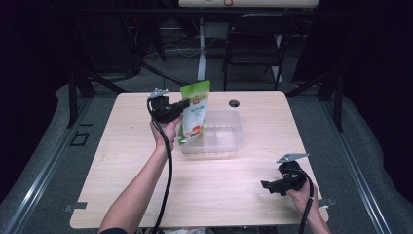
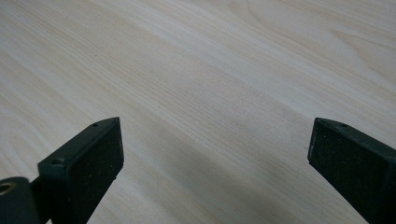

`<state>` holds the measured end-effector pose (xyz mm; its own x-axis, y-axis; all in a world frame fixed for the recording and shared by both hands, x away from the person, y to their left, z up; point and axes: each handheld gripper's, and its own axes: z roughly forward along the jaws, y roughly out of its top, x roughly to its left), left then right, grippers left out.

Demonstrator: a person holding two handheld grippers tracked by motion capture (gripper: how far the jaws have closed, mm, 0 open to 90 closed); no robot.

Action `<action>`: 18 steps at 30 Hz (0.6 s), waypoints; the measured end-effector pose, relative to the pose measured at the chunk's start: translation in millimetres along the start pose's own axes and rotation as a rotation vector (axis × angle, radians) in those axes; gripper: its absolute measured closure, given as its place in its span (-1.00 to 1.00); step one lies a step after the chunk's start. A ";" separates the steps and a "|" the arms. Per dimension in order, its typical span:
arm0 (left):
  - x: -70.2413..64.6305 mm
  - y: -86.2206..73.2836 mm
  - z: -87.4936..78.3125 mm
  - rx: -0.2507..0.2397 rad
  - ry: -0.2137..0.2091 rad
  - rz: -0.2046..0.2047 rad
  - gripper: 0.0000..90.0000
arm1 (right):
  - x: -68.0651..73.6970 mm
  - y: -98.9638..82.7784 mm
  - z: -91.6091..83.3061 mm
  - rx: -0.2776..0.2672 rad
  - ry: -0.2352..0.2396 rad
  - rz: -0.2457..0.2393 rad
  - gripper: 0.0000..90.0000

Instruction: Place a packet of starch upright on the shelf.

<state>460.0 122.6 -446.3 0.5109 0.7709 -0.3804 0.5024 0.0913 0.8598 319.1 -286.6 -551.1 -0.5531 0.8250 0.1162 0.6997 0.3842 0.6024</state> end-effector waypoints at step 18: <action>11.5 -10.2 -16.8 0.066 0.039 0.116 0.84 | -0.8 -0.2 0.0 0.003 -0.009 0.000 -0.93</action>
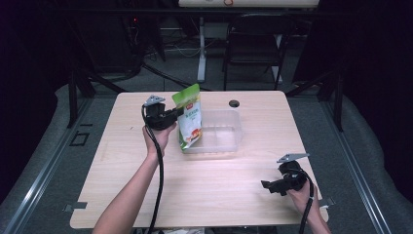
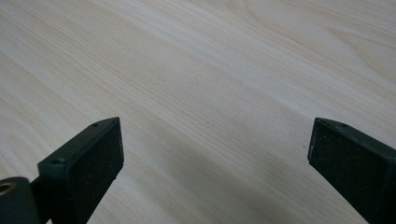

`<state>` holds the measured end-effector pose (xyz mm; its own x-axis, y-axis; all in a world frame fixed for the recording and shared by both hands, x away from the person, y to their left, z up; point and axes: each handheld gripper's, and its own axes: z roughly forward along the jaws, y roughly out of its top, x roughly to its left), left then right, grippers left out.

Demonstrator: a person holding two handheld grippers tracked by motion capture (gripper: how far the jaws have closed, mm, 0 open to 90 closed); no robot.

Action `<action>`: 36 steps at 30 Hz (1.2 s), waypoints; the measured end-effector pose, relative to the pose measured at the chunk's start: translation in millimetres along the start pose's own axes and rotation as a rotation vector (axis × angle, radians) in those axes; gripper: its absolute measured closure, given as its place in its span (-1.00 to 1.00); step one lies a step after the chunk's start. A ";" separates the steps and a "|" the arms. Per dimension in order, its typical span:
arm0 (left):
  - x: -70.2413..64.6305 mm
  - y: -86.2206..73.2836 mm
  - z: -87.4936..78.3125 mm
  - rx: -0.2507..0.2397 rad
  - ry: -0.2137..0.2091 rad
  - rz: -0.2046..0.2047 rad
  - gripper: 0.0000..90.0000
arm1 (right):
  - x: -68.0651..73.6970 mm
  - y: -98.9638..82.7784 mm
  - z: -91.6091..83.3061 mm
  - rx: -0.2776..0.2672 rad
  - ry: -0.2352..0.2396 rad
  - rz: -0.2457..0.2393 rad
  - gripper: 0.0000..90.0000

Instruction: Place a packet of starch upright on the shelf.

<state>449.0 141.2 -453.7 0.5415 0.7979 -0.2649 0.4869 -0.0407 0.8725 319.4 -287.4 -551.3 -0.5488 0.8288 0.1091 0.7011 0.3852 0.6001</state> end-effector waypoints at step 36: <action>4.4 16.9 28.6 0.053 0.026 0.001 1.00 | -0.2 -0.2 0.2 0.000 0.002 0.000 -0.93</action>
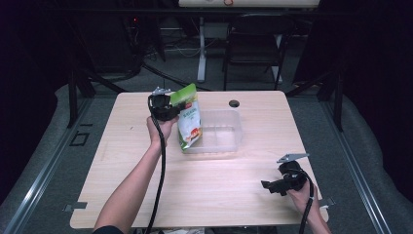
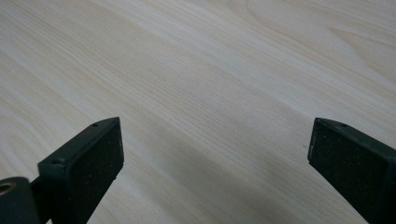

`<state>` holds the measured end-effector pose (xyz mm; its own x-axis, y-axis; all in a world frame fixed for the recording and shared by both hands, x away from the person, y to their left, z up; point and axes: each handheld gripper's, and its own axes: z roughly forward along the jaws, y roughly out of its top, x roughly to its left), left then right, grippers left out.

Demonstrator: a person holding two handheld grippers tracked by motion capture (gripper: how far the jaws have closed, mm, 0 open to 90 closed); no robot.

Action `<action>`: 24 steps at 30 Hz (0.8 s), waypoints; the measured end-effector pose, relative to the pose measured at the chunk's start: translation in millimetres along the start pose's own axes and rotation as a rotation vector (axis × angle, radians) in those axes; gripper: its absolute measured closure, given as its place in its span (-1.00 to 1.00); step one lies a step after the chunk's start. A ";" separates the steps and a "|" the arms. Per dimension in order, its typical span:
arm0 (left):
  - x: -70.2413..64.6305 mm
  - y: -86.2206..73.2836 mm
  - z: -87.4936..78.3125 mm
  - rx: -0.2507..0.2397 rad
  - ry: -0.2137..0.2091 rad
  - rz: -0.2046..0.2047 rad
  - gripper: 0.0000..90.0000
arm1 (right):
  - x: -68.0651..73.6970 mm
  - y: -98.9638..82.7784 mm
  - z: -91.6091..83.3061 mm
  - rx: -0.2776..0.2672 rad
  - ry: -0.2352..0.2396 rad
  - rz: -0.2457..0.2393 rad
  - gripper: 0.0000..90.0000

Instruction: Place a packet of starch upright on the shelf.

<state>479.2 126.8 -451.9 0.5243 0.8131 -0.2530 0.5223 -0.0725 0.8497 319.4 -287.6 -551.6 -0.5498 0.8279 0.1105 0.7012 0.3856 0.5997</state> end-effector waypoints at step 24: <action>-10.7 -13.7 -1.0 -0.142 -0.030 0.038 1.00 | 0.3 0.1 -0.3 -0.003 0.000 0.000 -0.93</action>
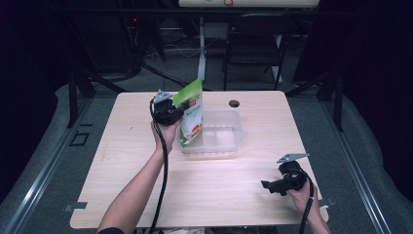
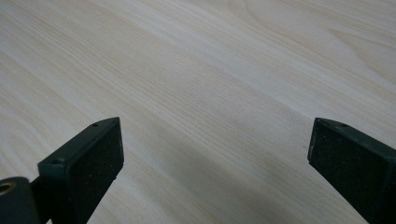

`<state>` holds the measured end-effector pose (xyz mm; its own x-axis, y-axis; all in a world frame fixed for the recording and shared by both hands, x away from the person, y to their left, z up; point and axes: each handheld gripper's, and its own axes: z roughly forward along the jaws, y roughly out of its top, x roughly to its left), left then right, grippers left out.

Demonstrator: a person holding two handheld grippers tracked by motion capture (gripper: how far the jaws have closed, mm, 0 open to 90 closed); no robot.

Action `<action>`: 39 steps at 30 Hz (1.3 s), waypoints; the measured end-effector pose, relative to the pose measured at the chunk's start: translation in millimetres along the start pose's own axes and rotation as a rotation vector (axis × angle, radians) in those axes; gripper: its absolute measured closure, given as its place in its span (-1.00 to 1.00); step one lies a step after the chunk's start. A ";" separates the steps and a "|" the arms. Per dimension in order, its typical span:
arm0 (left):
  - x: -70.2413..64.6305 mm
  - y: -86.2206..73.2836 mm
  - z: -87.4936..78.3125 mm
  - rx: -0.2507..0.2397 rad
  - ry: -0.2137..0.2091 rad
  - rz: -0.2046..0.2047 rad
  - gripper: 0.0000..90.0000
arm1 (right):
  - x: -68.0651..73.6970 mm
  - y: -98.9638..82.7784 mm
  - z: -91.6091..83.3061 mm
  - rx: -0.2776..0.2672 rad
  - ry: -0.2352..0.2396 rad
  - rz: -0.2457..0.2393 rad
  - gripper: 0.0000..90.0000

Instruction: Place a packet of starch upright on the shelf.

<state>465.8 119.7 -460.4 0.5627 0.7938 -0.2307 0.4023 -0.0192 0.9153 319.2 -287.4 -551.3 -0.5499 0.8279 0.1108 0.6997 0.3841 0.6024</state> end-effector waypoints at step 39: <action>7.7 -16.0 -27.2 0.058 0.090 0.081 0.53 | 0.2 0.4 0.0 0.006 0.001 -0.001 -0.93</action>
<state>444.0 142.7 -467.8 0.5287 0.8398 -0.1236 0.4007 -0.1185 0.9085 319.4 -287.1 -551.0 -0.5507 0.8273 0.1110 0.7020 0.3871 0.5978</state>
